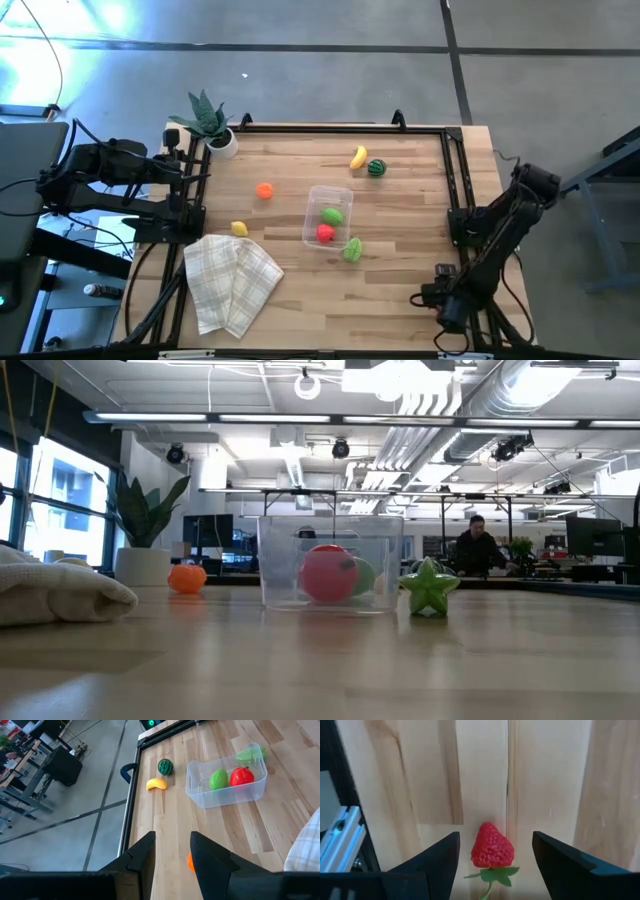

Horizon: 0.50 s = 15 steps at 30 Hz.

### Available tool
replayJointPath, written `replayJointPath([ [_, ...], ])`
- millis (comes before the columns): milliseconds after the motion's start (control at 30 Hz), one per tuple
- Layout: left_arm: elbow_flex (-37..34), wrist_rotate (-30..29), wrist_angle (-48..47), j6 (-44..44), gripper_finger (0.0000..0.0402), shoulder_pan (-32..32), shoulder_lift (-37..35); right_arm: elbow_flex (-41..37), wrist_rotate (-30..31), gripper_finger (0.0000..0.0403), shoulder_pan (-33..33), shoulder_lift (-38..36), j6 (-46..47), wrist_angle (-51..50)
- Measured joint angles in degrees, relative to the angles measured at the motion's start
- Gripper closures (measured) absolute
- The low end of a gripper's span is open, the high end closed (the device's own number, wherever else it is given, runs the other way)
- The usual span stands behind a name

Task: Pick and placing Produce into tupperware
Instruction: Put the strawberry into the transparent bin

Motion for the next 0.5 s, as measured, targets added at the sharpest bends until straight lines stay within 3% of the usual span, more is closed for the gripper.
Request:
replayJointPath([
  [500,0.0,0.0,0.0,0.0,0.0289,0.0,0.0,0.0,-5.2,0.0163,0.0,5.1,-2.1,0.5],
])
